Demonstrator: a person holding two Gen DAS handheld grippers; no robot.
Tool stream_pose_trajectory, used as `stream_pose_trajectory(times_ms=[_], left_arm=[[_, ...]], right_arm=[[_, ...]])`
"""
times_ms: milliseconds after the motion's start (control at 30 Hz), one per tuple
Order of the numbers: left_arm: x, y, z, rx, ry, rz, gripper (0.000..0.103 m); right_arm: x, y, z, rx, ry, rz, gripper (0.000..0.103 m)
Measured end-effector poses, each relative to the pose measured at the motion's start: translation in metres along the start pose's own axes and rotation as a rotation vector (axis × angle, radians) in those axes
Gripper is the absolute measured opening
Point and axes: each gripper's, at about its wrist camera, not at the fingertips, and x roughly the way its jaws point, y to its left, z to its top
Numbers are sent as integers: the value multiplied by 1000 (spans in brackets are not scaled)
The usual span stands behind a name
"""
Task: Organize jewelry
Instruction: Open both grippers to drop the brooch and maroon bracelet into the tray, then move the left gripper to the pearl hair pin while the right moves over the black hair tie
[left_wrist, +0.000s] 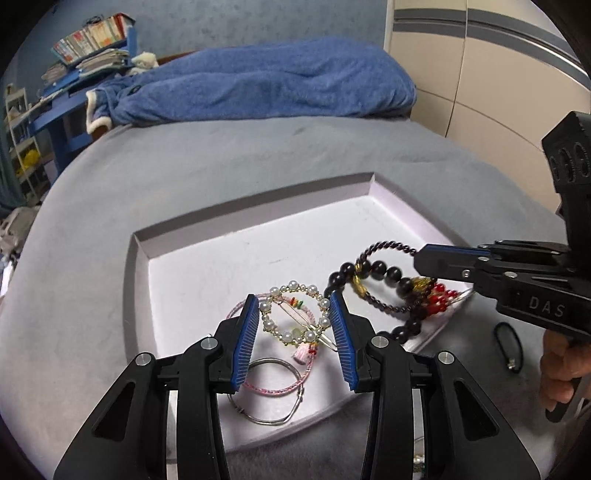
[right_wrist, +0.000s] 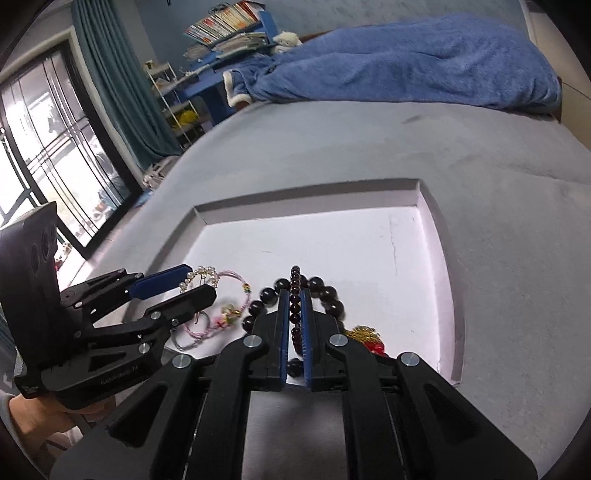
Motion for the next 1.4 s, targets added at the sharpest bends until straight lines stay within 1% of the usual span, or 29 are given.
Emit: stream_pose_trajectory(times_ms=[167, 267, 367, 400, 433, 467, 500, 600, 667, 700, 733, 767, 867, 967, 1067, 1133, 1400], left_arm=[[10, -2, -4, 11, 35, 6, 41], [16, -2, -6, 21, 61, 22, 41], [15, -3, -7, 35, 61, 28, 43], [14, -3, -7, 38, 55, 33, 48], [12, -4, -7, 41, 44, 37, 50], [10, -4, -7, 42, 36, 36, 50], [8, -4, -6, 41, 31, 30, 50], [6, -3, -6, 41, 26, 28, 50], [4, -4, -6, 42, 25, 22, 53], [3, -5, -6, 43, 21, 24, 61], [-1, -5, -6, 45, 6, 31, 76], [-6, -7, -5, 51, -16, 39, 79], [-18, -10, -6, 56, -42, 35, 79], [-30, -16, -11, 66, -47, 25, 79], [-43, -27, -18, 108, -55, 18, 80], [-48, -32, -24, 122, -57, 10, 84], [-61, -43, -40, 133, -43, -25, 85]], right_arm=[[8, -2, -4, -16, 30, -48, 6], [9, -3, -5, -13, 34, -58, 6], [7, -3, -5, -17, 31, -55, 8], [6, -4, -5, -16, 28, -55, 15], [4, -5, -4, -13, 24, -54, 20], [2, -5, -4, -11, 17, -53, 29], [1, -6, -4, -12, 13, -52, 31], [-4, -9, -4, -7, 4, -52, 32], [-9, -12, -4, 1, -7, -53, 35], [-11, -14, -4, 4, -12, -52, 36], [-14, -15, -4, 7, -17, -53, 37], [-15, -17, -4, 11, -20, -53, 39], [-22, -22, -6, 24, -25, -58, 41], [-32, -27, -10, 35, -33, -63, 43], [-43, -31, -14, 42, -42, -69, 49], [-50, -32, -17, 44, -46, -69, 49], [-71, -44, -36, 52, -33, -95, 54]])
